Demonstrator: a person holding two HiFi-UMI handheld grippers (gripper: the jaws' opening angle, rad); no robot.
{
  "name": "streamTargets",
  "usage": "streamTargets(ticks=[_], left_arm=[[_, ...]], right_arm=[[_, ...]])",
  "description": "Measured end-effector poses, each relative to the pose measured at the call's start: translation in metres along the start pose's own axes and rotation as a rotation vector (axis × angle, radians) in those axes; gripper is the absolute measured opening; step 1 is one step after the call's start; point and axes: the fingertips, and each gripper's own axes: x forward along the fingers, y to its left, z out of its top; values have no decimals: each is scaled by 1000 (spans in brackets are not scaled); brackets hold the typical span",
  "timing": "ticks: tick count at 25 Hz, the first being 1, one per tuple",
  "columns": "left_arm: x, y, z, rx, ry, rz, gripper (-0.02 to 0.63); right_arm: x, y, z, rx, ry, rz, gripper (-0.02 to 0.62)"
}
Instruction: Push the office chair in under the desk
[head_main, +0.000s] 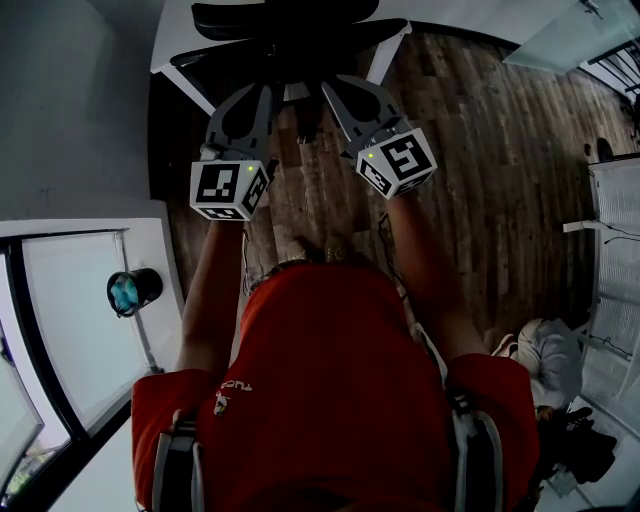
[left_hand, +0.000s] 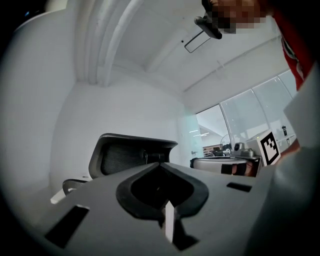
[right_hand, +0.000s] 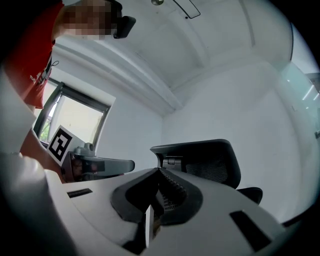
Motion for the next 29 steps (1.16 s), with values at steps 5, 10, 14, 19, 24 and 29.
streamTargets(ticks=[5,10,14,19,24,29], left_arm=[[-3,1,-3,-17,-1,0,11],[-4,5,-5,-21,-2,3,11],[-4,2,-3,-14,-3,-9,11],[-3,0,-3,-13,-7,-22,11],[-1,-3,-6,-19,-6,-34,11],[-2,-3,-7,-31,-4,-32,11]], right_arm=[[1,3,-9,33,11,7,25],[-1,3,-15,28,21,10,25],[-1,4,-12,24,21,12,25],[-2,5,-10,15,17,15,25],[-4,4,-11,16,20,14,25],[-5,3,-12,22,20,18,25]])
